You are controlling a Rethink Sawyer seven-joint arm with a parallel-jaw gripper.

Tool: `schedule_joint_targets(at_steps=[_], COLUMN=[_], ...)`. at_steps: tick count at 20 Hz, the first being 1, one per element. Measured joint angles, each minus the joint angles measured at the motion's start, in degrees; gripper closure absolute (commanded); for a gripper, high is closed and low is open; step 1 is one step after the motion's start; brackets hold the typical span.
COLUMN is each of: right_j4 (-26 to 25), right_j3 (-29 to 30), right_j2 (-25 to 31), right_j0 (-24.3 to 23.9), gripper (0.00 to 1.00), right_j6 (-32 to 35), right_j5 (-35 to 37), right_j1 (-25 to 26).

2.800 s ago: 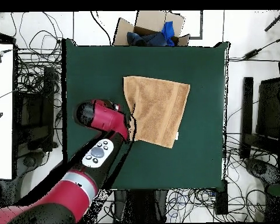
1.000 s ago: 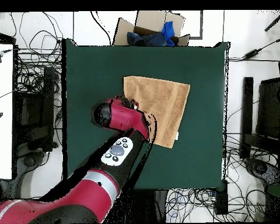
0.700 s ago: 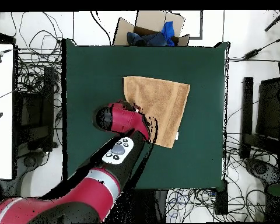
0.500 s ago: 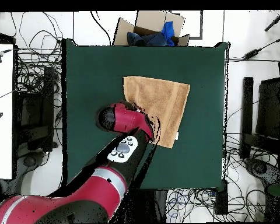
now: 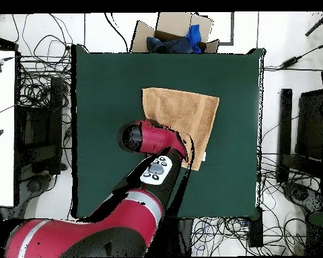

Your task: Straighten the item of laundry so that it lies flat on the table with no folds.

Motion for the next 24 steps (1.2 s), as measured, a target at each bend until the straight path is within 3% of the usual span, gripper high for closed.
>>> schedule_joint_targets(at_steps=[24], right_j4=[-0.4], right_j3=[0.0], right_j2=[0.3], right_j0=[2.0], gripper=[1.00], right_j6=[0.0], right_j5=[3.0], right_j1=[-0.8])
